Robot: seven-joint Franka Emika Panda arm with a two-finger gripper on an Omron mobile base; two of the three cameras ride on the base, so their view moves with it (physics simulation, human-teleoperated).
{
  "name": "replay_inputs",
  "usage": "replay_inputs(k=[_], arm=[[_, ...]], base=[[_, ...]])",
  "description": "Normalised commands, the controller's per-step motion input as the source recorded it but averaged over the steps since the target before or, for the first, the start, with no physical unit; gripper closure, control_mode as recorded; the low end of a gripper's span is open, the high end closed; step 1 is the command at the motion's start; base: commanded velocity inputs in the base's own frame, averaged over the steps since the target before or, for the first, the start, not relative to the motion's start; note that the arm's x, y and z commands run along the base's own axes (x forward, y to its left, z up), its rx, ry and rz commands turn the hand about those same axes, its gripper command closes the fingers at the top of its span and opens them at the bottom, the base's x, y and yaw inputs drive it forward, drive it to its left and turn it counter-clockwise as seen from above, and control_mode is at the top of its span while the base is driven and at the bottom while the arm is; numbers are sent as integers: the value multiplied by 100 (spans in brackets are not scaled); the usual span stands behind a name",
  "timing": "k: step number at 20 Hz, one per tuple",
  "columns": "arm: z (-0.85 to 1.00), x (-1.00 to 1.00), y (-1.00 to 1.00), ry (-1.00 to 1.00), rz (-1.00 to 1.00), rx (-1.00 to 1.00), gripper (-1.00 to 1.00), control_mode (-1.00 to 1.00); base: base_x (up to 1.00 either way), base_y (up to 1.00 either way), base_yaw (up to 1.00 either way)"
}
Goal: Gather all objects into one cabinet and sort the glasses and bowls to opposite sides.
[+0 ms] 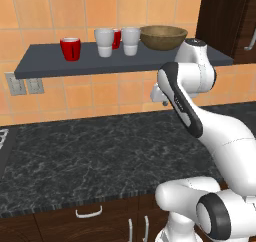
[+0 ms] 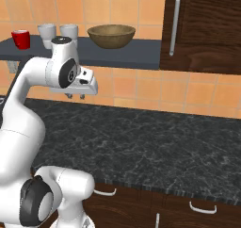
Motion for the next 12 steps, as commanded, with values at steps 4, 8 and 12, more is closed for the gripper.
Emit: replay_inputs(k=[4, 8, 12], arm=[[0, 0, 0, 0, 0, 0, -100, -100], [0, 0, 0, 0, 0, 0, -100, -100], [-1, -65, 0, -23, 0, 0, -100, -100]], base=[[0, 0, 0], [0, 0, 0], [0, 0, 0]])
